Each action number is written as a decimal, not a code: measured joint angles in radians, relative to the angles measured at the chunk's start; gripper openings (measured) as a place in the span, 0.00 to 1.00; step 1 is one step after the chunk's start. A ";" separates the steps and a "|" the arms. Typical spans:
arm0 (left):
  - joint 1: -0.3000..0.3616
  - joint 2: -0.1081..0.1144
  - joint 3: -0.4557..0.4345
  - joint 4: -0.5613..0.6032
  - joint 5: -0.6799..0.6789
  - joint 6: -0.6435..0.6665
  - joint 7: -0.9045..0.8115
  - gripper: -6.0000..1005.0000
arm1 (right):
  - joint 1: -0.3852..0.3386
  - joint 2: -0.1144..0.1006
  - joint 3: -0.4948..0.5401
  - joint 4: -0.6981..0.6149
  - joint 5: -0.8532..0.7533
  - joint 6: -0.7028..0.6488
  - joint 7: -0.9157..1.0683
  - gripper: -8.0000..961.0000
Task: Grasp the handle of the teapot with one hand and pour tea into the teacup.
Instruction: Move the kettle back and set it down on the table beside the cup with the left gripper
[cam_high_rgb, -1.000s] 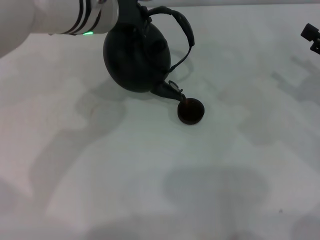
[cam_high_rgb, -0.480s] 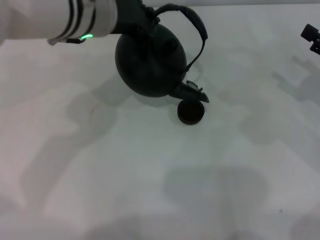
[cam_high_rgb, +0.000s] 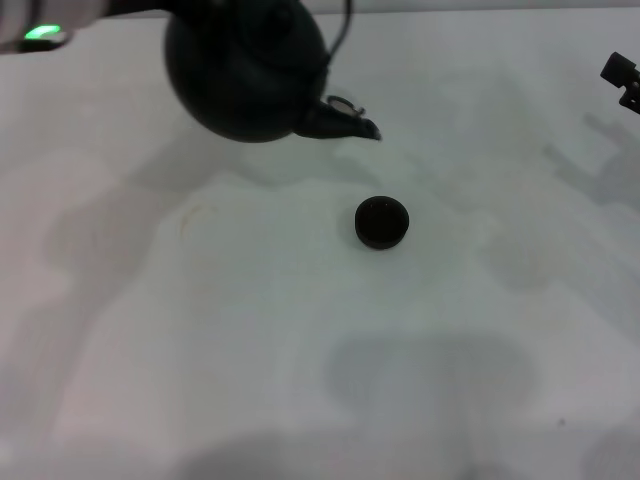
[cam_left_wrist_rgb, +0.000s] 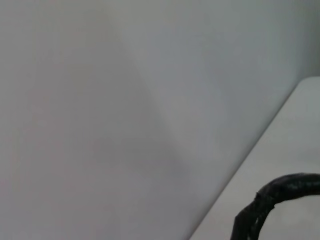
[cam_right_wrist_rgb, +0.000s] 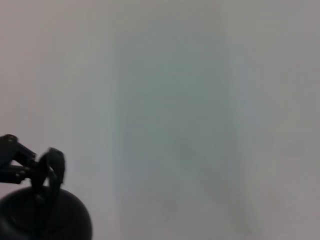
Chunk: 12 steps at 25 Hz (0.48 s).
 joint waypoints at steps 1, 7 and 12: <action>0.014 0.000 -0.032 0.004 -0.045 0.012 0.036 0.14 | 0.000 0.000 0.000 0.000 0.000 0.001 0.000 0.88; 0.109 -0.001 -0.201 -0.010 -0.355 0.091 0.287 0.14 | -0.002 0.000 -0.002 0.000 -0.003 0.002 0.002 0.88; 0.170 0.000 -0.257 -0.076 -0.538 0.141 0.458 0.14 | -0.002 -0.002 -0.001 0.000 -0.017 0.002 0.006 0.88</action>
